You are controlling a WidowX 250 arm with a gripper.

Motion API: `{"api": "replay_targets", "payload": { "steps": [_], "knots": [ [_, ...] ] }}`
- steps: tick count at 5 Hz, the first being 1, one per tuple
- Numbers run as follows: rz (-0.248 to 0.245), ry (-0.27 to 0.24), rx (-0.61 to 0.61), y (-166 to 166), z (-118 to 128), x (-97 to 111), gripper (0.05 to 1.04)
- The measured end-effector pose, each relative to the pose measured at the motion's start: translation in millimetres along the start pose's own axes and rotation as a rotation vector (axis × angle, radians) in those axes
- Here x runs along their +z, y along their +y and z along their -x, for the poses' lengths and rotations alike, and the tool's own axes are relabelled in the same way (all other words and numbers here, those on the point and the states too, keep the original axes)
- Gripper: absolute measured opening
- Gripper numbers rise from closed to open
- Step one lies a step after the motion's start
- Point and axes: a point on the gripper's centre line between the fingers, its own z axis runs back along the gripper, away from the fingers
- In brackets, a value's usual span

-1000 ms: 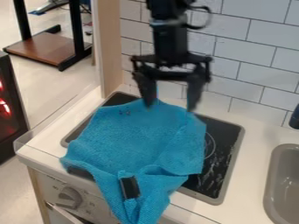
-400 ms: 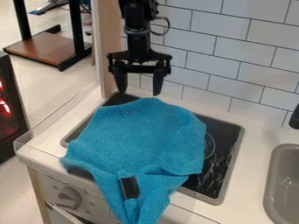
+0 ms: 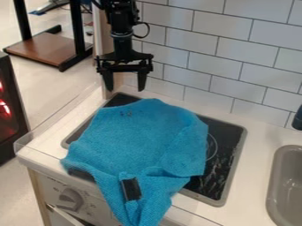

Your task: Fold the cloth from the top left to the right

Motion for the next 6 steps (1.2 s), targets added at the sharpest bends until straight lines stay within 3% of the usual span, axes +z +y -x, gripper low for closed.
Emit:
{"api": "replay_targets", "payload": {
  "steps": [1, 2, 3, 4, 5, 6],
  "knots": [
    [-0.029, 0.033, 0.016, 5.1, -3.6, -16.7, 0.999],
    [-0.022, 0.038, -0.011, 5.4, -3.2, -16.7, 0.999],
    [0.018, 0.049, -0.07, -0.7, -1.4, -19.2, 0.999],
    [0.015, 0.085, -0.09, 0.6, 3.7, -33.9, 0.999],
    [0.002, 0.111, -0.094, 2.9, 5.7, -44.4, 0.953],
    [-0.02, 0.114, -0.1, 6.4, 5.1, -45.6, 0.798]
  ]
}}
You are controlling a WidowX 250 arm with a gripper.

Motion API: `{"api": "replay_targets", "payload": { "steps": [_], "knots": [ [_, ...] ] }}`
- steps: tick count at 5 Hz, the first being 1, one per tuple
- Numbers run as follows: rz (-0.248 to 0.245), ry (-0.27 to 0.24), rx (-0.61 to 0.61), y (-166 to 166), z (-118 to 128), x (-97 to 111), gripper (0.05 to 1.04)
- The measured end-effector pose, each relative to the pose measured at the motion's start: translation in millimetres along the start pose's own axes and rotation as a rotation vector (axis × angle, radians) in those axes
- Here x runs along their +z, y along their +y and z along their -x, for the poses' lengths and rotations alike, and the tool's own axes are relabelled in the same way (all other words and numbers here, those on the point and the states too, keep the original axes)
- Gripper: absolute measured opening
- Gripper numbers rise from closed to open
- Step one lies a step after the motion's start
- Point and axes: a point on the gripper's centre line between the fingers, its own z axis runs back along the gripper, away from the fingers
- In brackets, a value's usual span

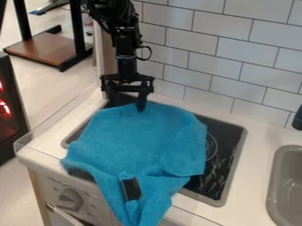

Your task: Fold the cloth from the top left to the right

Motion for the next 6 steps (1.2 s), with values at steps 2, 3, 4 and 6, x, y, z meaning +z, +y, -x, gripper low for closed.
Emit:
{"api": "replay_targets", "payload": {
  "steps": [2, 3, 4, 6],
  "knots": [
    [-0.024, -0.03, 0.007, 2.6, -4.7, -0.6, 0.341],
    [-0.023, -0.018, 0.007, 3.6, -3.2, 0.1, 0.193],
    [-0.009, -0.038, 0.023, 0.1, -13.3, 15.1, 0.086],
    [-0.034, -0.071, 0.028, -6.6, -24.4, 34.5, 0.055]
  ]
}}
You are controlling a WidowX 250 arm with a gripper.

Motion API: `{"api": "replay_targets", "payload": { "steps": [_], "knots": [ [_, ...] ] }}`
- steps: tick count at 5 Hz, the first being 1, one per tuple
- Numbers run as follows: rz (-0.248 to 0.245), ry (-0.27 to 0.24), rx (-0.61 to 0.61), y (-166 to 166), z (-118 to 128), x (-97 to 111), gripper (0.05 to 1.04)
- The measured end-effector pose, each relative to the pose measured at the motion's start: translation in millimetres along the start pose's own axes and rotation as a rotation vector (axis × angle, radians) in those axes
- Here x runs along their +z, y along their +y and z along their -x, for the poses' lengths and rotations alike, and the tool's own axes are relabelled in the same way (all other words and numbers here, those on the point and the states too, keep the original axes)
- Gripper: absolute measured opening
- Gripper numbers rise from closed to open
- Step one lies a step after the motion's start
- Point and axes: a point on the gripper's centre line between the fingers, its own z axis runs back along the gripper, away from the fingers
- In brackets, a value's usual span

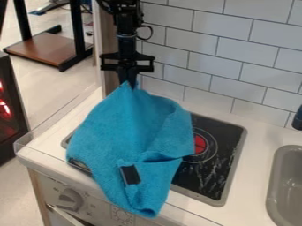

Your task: Fold the cloth from the top left to the right

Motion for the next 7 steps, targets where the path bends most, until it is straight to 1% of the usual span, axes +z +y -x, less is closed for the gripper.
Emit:
{"api": "replay_targets", "payload": {
  "steps": [1, 2, 3, 4, 5, 6, 7],
  "knots": [
    [0.003, -0.025, -0.015, -6.3, 4.4, 12.1, 0.055],
    [0.035, -0.094, -0.118, -29.3, 29.6, 44.3, 0.055],
    [0.052, -0.09, -0.224, -49.4, 63.5, 46.4, 0.055],
    [0.047, -0.07, -0.302, -57.7, 94.7, 41.9, 0.054],
    [0.03, -0.054, -0.385, -68.6, 122.5, 30.5, 0.054],
    [-0.001, -0.032, -0.424, -64.0, 140.8, 11.3, 0.054],
    [-0.035, -0.027, -0.498, -72.4, 158.2, -10.6, 0.054]
  ]
}}
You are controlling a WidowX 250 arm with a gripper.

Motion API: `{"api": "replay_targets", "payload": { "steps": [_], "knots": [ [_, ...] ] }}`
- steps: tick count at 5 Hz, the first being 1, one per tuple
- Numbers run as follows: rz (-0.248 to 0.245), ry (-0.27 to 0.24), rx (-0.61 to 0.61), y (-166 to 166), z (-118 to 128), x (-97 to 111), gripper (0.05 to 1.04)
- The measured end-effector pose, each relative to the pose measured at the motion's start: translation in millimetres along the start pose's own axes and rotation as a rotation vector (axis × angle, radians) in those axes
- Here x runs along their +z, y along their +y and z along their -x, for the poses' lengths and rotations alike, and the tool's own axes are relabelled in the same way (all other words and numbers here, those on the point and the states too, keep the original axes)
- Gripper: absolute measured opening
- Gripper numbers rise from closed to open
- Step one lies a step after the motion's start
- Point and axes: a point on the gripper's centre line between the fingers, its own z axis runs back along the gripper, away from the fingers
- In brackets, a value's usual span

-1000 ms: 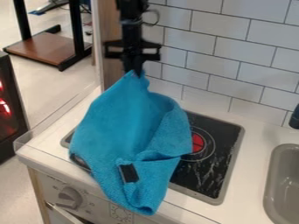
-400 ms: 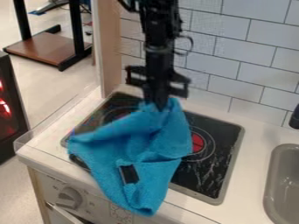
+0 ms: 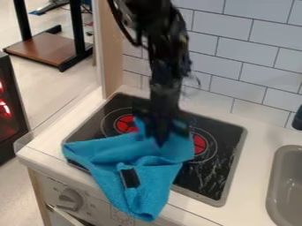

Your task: Fold the cloth from the top left to the right

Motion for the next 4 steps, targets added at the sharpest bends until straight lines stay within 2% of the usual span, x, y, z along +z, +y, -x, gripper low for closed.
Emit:
{"api": "replay_targets", "payload": {
  "steps": [1, 2, 3, 4],
  "knots": [
    [-0.009, 0.005, -0.004, -1.8, 0.5, -13.1, 0.081],
    [-0.003, 0.027, 0.0, -2.9, 0.8, -14.7, 0.245],
    [0.013, 0.04, 0.007, -5.0, 2.7, -14.4, 0.476],
    [0.03, 0.064, 0.026, -1.1, 5.3, -13.1, 0.752]
  ]
}}
